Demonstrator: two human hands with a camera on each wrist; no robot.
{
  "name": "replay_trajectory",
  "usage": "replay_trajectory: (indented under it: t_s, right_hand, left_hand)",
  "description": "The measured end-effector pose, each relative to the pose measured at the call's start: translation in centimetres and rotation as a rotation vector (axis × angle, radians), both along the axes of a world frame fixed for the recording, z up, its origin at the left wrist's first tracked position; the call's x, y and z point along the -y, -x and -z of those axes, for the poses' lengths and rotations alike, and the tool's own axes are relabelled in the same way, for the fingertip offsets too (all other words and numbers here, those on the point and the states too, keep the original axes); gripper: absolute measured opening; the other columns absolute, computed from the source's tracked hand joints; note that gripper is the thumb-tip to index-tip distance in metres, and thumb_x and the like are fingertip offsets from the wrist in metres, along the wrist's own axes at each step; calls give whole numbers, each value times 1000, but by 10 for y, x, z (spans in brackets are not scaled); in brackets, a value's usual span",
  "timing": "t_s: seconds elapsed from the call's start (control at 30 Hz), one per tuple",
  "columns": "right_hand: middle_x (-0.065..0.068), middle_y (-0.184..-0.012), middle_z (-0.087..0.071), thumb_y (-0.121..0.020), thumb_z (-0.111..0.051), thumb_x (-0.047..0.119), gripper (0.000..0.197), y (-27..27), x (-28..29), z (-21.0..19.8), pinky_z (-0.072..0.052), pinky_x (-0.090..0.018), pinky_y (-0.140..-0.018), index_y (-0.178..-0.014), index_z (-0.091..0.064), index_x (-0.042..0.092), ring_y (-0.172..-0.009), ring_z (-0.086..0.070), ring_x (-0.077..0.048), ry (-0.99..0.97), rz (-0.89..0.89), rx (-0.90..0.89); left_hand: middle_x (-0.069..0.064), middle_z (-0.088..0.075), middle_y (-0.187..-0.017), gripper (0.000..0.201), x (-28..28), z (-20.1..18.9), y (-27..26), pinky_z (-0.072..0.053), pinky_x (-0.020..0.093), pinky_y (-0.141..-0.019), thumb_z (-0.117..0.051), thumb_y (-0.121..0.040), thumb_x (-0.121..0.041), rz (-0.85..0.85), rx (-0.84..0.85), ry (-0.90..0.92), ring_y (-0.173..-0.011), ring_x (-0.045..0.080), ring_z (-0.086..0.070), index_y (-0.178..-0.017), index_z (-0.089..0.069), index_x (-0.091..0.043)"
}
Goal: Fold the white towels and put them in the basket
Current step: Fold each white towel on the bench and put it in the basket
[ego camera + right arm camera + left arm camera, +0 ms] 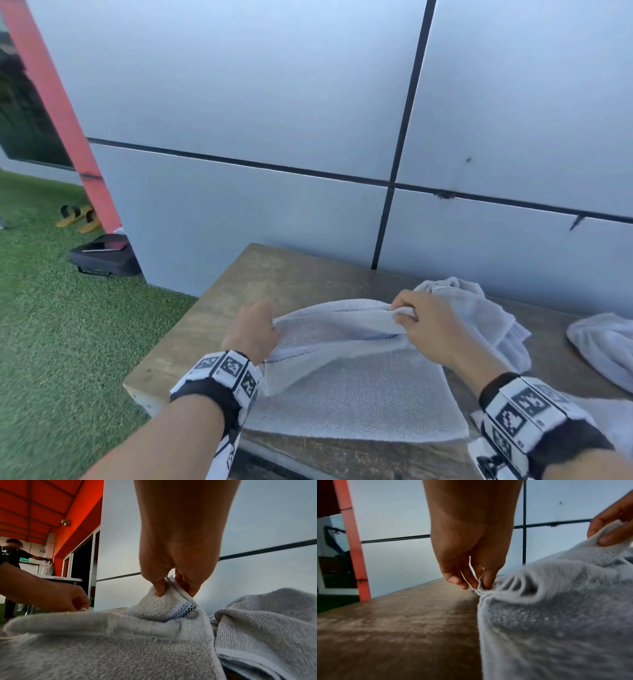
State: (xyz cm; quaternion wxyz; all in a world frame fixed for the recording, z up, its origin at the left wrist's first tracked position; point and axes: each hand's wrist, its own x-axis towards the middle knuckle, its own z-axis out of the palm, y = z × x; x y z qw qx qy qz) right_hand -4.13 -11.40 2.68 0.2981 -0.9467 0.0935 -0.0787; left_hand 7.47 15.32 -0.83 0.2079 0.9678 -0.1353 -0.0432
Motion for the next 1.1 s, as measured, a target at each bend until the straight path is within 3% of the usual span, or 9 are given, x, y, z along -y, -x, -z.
replay_trajectory:
  t_s: [0.13, 0.23, 0.33, 0.47, 0.57, 0.7, 0.87, 1.0, 1.1]
  right_hand:
    - [4, -83, -56, -95, -59, 14, 22, 26, -18, -21, -34, -21, -59, -84, -63, 33, -67, -51, -10, 2, -18, 107]
    - [7, -88, -55, -92, -61, 10, 25, 42, -31, -39, -33, -17, -65, -83, -67, 34, -76, -52, -6, 1, -30, 169]
    - [10, -93, -59, -87, -63, 5, 34, 54, -41, -50, -40, -21, -72, -84, -66, 39, -84, -56, -4, -46, -43, 248]
    - [21, -81, -63, -84, -70, 3, 40, 69, -58, -55, -48, -23, -64, -103, -61, 37, -72, -58, -3, -173, -59, 322]
    - [23, -75, -64, -82, -72, -2, 46, 79, -63, -55, -47, -20, -57, -111, -58, 31, -65, -58, 0, -286, 0, 335]
    - [13, -80, -74, -81, -73, -5, 39, 90, -60, -56, -51, -14, -65, -107, -61, 22, -72, -68, -1, -420, 48, 340]
    - [16, -84, -76, -89, -68, 0, 23, 103, -59, -64, -52, -12, -71, -96, -71, 21, -85, -71, 0, -568, 52, 327]
    - [11, -84, -75, -94, -66, 13, 13, 102, -52, -64, -51, -15, -75, -89, -75, 21, -84, -69, -2, -478, 111, 342]
    - [10, -82, -74, -94, -66, 17, 11, 100, -47, -63, -48, -11, -69, -88, -75, 18, -80, -67, -2, -351, 178, 371]
  left_hand:
    - [2, -58, -86, 6, -4, -23, 27, -49, 35, -64, -57, -89, -20, -76, 104, 83, -74, 22, -56, -88, -54, -14]
    - [-2, -51, -109, 24, 6, -47, 47, -50, 34, -83, -66, -87, -30, 24, 205, 250, -95, 20, -55, -108, -57, -24]
    - [-9, -57, -103, 21, 25, -75, 74, -38, 10, -72, -76, -82, -30, 305, 196, 455, -90, 6, -55, -98, -62, -30]
    - [-5, -64, -90, 22, 51, -86, 110, -43, 16, -72, -83, -73, -26, 518, 134, 580, -81, 4, -55, -88, -67, -24]
    - [-6, -66, -85, 19, 60, -83, 125, -46, 20, -72, -82, -75, -21, 470, 111, 619, -79, 9, -58, -83, -65, -21]
    - [-5, -69, -79, 10, 64, -79, 132, -43, 12, -67, -77, -81, -16, 441, 144, 678, -76, 10, -60, -80, -67, -19]
    - [-7, -70, -76, 8, 70, -80, 129, -40, 9, -64, -73, -86, -22, 410, 168, 707, -76, 9, -62, -80, -68, -21]
    - [-4, -69, -76, 10, 76, -82, 129, -47, 20, -68, -70, -87, -19, 452, 127, 735, -75, 14, -63, -79, -64, -20]
    - [-6, -66, -73, 12, 81, -86, 128, -42, 18, -64, -68, -89, -21, 464, 112, 750, -70, 13, -60, -79, -61, -21]
